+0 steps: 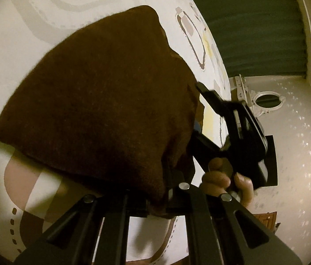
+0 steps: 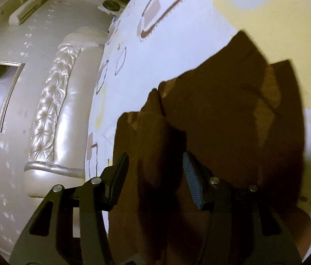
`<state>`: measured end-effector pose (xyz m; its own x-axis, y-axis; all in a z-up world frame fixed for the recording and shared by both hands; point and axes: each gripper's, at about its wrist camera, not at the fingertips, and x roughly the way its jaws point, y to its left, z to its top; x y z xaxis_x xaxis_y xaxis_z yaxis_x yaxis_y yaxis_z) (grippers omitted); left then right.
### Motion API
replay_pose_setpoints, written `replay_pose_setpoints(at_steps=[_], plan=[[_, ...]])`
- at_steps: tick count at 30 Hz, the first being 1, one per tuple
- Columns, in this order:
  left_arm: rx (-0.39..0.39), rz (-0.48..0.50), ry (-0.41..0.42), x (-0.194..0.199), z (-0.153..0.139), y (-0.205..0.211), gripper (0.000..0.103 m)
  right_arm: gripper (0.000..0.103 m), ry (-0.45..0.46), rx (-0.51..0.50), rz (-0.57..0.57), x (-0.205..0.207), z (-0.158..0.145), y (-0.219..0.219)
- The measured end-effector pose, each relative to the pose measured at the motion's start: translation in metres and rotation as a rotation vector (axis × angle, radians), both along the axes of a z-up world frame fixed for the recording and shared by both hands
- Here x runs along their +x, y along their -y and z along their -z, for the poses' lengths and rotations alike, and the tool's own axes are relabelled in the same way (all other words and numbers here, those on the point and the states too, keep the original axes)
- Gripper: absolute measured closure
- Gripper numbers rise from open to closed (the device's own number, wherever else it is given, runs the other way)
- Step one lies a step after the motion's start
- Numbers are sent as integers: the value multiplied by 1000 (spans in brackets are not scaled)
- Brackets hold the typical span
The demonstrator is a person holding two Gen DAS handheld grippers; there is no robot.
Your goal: Fold small clothes
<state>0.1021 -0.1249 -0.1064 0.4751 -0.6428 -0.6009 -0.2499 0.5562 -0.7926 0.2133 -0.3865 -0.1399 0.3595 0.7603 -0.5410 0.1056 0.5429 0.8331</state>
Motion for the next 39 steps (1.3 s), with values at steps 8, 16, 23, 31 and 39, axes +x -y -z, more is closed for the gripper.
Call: replay_pose_setpoints(at_steps=[8,16,23,31,39], plan=[[71,51,66,-10,-21,10,97,96,102,-77,-60,2,-31,-8],[76,139,131,-9,-44,60,97,96,174,-111,-62,10,-68,31],[77,200,41,-4,-6,93,97,97,111,-137,-25,12,-40,67],[94,214,32,-10,10,87,96,97,55,-143,0,10,-3,72],[87,274,90,-20,10,88,84,77,55,-85,58,-2,-3,83]])
